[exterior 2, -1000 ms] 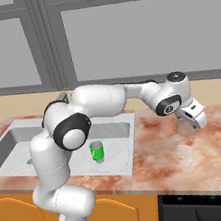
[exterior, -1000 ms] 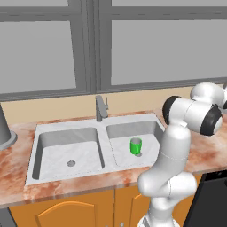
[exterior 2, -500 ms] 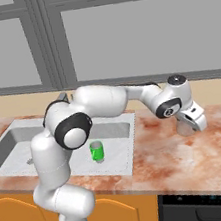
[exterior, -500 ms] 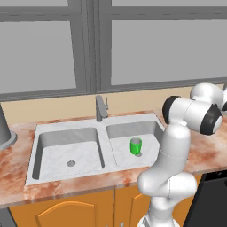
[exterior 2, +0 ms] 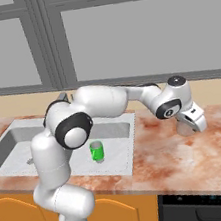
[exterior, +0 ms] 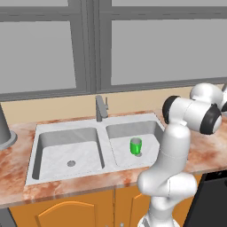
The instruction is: Move any existing items from the left basin to the right basin for drying. Then move the glass cup from the counter to the left basin of the sink for washing.
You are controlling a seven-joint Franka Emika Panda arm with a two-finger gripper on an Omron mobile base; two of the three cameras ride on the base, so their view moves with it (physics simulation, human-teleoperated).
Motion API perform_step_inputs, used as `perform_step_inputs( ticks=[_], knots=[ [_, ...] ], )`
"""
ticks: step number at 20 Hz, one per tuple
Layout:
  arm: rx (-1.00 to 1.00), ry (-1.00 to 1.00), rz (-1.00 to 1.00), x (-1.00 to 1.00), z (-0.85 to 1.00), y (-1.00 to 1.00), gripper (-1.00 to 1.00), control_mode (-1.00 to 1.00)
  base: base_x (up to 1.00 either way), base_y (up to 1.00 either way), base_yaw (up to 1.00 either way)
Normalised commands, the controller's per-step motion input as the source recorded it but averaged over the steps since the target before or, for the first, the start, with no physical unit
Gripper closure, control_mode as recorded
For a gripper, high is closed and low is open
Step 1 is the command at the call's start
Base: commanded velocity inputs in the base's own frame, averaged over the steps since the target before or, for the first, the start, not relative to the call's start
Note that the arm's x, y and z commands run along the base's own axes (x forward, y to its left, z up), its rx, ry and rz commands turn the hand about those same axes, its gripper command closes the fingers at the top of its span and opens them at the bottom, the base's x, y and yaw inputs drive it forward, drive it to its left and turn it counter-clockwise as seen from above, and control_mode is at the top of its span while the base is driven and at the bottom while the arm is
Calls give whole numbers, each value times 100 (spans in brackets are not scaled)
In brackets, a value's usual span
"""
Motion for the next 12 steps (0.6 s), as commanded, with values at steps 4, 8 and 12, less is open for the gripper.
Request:
perform_step_inputs(
  ticks=[4, 8, 12],
  knots=[
    [0, 0, 0, 6, -10, 0, -100, -100, 0, 0, 0],
    [0, 0, 0, 11, -13, 0, -100, -100, 0, 0, 0],
    [0, 0, 0, 12, -9, 0, -100, -100, 0, 0, 0]
  ],
)
